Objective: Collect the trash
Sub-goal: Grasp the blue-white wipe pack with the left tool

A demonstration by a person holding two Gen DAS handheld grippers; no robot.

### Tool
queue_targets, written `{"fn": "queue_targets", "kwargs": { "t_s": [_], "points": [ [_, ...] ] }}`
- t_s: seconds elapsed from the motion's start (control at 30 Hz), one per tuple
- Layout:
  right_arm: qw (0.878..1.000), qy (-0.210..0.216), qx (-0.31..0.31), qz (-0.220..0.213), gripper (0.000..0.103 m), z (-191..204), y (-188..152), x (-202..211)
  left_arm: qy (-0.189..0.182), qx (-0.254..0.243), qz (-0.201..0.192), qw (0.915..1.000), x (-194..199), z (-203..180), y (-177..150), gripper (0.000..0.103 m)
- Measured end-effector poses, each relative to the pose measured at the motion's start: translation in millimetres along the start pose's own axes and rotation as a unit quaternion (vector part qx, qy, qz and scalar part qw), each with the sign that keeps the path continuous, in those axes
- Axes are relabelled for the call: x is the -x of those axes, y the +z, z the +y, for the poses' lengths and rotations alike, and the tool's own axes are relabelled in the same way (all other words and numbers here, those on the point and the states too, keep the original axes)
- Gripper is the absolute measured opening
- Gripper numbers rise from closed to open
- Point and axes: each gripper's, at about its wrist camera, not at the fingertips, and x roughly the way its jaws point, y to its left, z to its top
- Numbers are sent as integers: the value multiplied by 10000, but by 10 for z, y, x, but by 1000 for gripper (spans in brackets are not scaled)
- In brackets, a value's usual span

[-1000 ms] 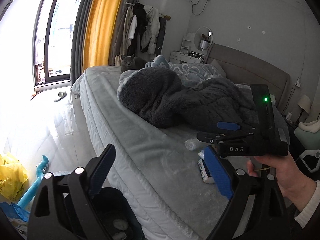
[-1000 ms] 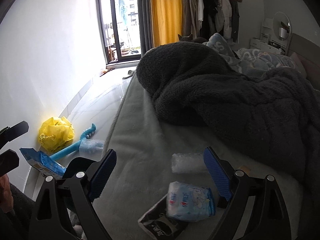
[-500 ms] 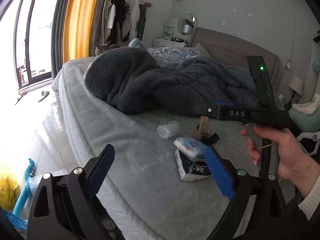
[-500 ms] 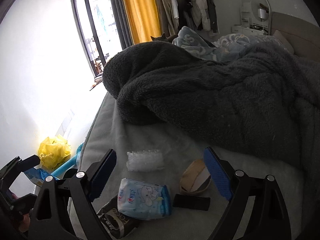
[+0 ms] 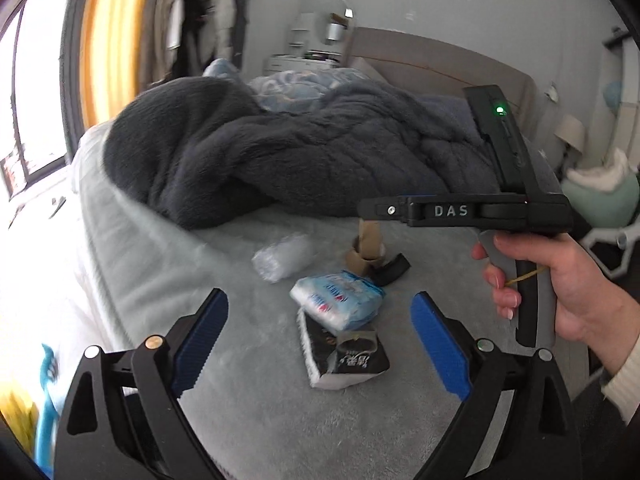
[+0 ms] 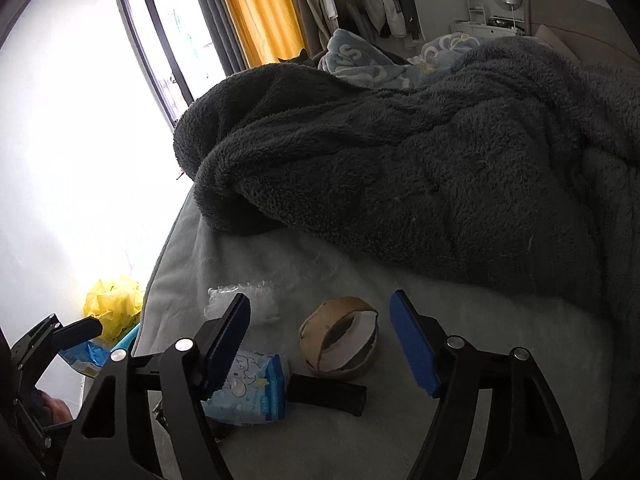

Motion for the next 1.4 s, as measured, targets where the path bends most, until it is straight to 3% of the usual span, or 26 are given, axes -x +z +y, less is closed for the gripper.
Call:
{"fn": "queue_targets", "kwargs": {
  "t_s": [0.17,0.3,0.6,0.87,1.1,1.4],
  "points": [
    [9992,297,-203,148,55,-92,-68,-13,-145,-224,146,9995,-254,-55,86,95],
    [9971,556,-488,197,49,-153,-40,-50,-177,-195,328,9991,-419,-81,113,95],
    [9939,684,-698,506,38,-172,-17,-264,-214,-255,628,9975,-658,-157,63,95],
    [9924,884,-738,442,10,-143,25,-318,-41,-272,823,9962,-875,-220,55,95],
    [9924,928,-717,370,5,-161,52,-272,40,-194,1023,9946,-1027,-212,54,95],
    [9917,1003,-787,166,5,-233,31,-90,471,-448,1140,9913,-1217,-323,88,95]
  ]
}}
